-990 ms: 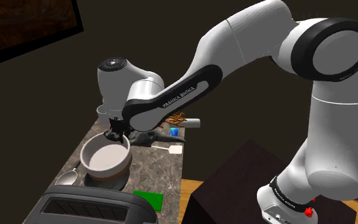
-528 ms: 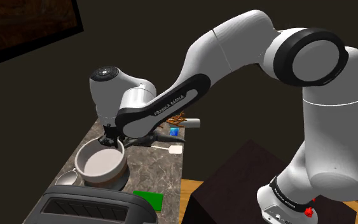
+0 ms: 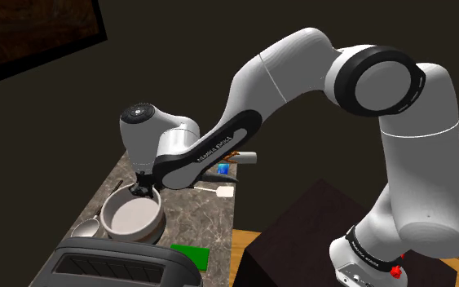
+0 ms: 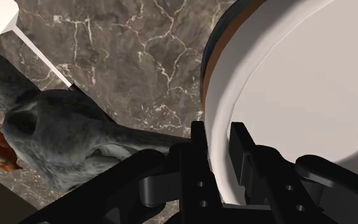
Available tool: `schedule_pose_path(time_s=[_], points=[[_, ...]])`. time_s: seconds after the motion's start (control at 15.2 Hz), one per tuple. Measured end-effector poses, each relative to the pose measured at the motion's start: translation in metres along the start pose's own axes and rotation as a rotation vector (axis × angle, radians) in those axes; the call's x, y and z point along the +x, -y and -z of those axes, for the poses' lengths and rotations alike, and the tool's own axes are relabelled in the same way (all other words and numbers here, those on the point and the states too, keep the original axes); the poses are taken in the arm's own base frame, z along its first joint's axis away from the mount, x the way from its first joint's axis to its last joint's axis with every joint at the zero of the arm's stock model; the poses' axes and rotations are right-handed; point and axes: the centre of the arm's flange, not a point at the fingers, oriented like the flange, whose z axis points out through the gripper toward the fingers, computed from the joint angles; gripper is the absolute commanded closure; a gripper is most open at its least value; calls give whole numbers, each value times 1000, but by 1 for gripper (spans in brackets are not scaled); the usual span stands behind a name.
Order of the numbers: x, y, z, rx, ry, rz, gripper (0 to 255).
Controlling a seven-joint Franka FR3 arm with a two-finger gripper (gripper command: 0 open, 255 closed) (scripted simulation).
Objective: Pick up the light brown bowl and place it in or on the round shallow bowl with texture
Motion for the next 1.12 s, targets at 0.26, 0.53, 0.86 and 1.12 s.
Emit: schedule_pose_path(time_s=[0.26,0.53,0.86,1.12], points=[[-3,1,-20,0,0,0,255],[-2,-1,-28,0,-5,-3,255],[-2,0,-30,1,-4,-2,0],[-3,1,-31,1,-1,0,0]])
